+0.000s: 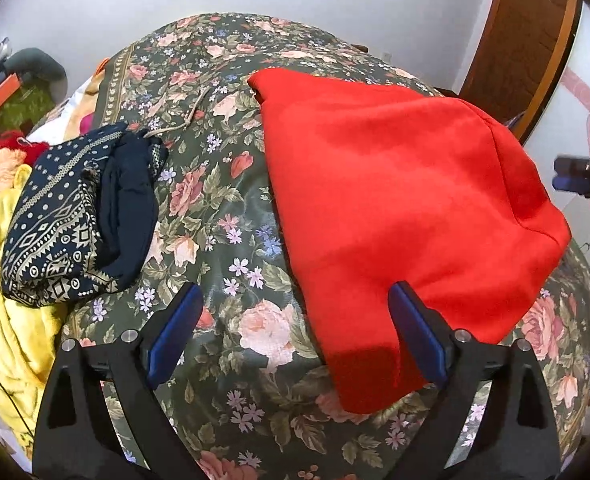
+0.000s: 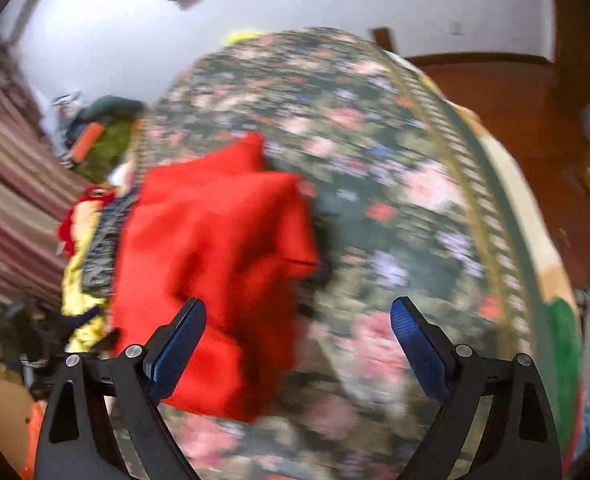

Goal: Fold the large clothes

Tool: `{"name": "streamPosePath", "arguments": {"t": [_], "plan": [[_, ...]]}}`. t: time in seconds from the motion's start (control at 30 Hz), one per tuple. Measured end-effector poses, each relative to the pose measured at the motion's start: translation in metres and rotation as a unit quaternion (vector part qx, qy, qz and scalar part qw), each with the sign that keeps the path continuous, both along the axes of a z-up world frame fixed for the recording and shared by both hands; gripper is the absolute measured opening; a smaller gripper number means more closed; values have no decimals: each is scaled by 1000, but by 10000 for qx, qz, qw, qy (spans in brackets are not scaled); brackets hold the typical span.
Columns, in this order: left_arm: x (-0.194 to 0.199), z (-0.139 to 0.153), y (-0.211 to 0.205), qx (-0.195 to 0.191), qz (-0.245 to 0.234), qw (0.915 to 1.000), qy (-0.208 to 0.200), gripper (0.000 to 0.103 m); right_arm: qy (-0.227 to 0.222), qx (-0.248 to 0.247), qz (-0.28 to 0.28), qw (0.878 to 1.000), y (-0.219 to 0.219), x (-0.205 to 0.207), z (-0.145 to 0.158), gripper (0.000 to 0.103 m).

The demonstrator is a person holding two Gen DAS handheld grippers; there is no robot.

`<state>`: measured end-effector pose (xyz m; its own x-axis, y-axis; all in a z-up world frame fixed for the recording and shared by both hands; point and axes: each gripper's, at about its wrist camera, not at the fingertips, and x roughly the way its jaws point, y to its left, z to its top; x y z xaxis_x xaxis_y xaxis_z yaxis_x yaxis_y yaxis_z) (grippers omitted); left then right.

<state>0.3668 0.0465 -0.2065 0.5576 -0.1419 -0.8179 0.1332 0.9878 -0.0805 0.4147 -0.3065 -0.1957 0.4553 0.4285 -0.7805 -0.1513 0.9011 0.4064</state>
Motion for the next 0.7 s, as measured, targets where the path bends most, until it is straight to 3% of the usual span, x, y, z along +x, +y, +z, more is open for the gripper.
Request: {"name": "streamPosePath", "arguments": {"t": [0.2,0.33,0.47,0.53,0.7], "plan": [[1,-3,2,-116,65,9999,18,95,42,-598,611,9963,72,17,-16,93],[-1,-3,1,-79,27,10000,-26,95,239,-1202,439,9915,64,30,-44,93],[-1,0,-2,-47,-98,9999,-56,95,585,-322,206,9976,21,31,-52,93],[0,3,-4,-28,-173,9998,-67,95,489,-342,195,9980,13,26,-43,93],[9,20,-3,172,-100,9995,-233,95,-317,-1288,287,9907,20,12,-1,93]]}}
